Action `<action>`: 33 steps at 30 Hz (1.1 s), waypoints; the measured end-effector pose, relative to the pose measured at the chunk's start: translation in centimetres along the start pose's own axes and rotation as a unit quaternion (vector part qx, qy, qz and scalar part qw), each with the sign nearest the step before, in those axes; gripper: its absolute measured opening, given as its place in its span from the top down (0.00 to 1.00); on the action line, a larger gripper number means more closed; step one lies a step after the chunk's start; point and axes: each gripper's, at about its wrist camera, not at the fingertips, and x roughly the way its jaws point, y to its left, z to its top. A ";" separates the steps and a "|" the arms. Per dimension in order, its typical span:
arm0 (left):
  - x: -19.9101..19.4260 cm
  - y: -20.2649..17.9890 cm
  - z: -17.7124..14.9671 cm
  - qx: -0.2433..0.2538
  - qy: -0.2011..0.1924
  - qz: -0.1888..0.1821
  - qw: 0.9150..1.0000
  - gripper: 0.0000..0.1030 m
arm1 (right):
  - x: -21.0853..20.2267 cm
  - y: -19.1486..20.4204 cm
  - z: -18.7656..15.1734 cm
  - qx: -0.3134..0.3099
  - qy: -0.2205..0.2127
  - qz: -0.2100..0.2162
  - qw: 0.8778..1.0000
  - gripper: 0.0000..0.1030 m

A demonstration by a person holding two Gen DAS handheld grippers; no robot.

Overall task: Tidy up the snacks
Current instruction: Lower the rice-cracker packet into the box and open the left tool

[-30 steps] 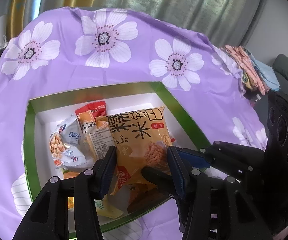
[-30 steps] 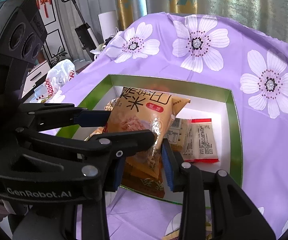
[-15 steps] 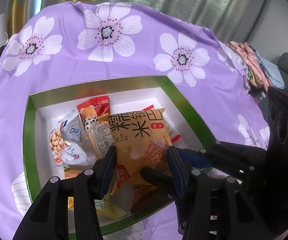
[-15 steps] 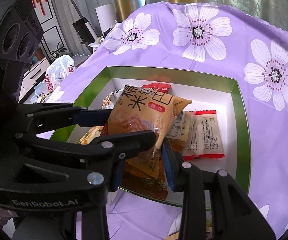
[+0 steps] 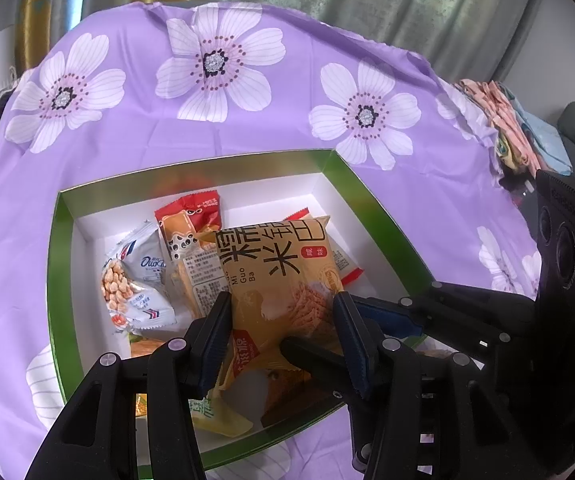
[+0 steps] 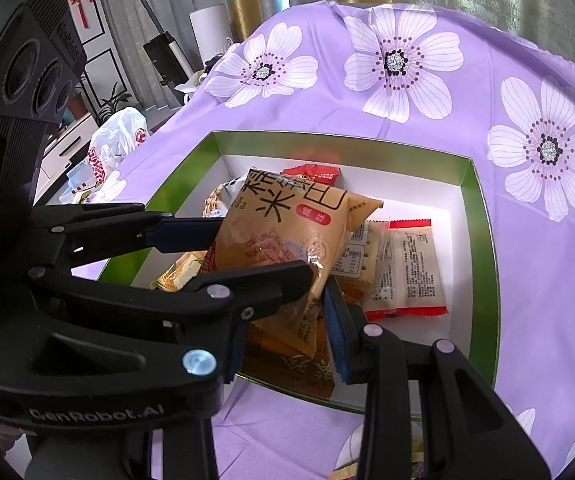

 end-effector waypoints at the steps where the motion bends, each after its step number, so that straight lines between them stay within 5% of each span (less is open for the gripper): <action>1: 0.0 0.0 -0.1 0.001 0.000 0.002 1.000 0.50 | 0.0 -0.1 0.0 0.002 0.001 0.002 1.000 0.63; 33: 0.2 -0.2 0.0 0.003 0.005 0.011 1.000 0.50 | 0.2 0.0 -0.1 0.005 0.003 0.001 1.000 0.62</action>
